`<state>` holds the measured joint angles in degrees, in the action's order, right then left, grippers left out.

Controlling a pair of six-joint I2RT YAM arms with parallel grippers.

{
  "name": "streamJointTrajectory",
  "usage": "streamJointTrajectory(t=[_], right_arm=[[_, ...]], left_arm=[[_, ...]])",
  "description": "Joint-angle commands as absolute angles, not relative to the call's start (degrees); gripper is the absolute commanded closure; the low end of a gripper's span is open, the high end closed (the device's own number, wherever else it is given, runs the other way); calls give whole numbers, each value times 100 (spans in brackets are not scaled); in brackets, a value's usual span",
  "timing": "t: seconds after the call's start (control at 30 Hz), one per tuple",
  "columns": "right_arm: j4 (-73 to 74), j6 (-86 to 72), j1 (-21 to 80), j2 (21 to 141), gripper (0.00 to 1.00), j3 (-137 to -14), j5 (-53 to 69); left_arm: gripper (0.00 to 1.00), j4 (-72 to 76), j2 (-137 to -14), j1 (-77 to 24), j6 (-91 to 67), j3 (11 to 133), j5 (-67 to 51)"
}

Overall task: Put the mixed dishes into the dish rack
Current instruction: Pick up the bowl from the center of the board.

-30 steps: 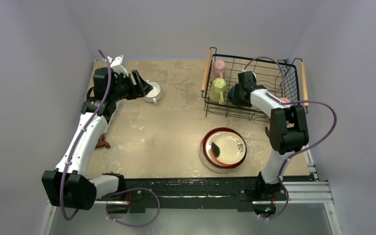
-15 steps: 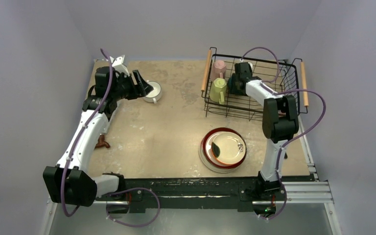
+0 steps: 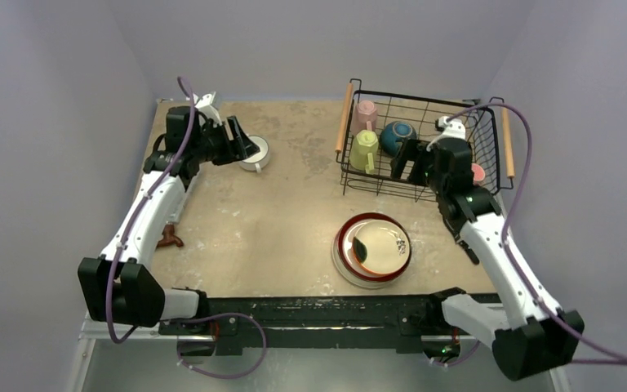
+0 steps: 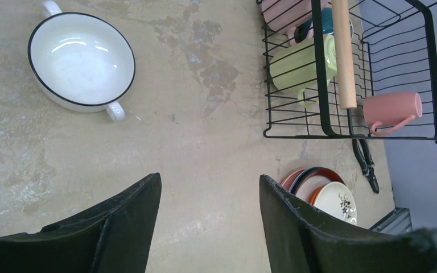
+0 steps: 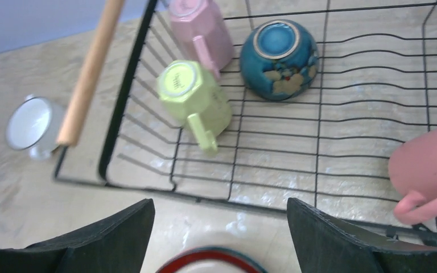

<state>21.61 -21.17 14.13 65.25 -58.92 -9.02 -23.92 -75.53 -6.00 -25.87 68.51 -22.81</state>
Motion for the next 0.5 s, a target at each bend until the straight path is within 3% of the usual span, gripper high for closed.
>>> streamJointTrajectory(t=[0.0, 0.17, 0.3, 0.37, 0.47], right_arm=[[2697, -2044, 1406, 5612, 13, -5448, 482], [3657, -1917, 1409, 4821, 13, -5467, 484], [3649, -2553, 1407, 4118, 13, -5329, -648], [3854, -2981, 1395, 4133, 12, -5421, -1552], [3930, -3167, 1397, 4376, 13, -5467, -1829]], left_arm=[[38, -2675, -7723, -562, -2358, 7231, -2569], [38, -2986, -7765, -601, -2163, 7309, -2632], [38, -3069, -7534, -762, -1998, 7206, -2427], [38, -3143, -7443, -926, -1829, 7189, -2202], [37, -3300, -7382, -1210, -1558, 7234, -1842]])
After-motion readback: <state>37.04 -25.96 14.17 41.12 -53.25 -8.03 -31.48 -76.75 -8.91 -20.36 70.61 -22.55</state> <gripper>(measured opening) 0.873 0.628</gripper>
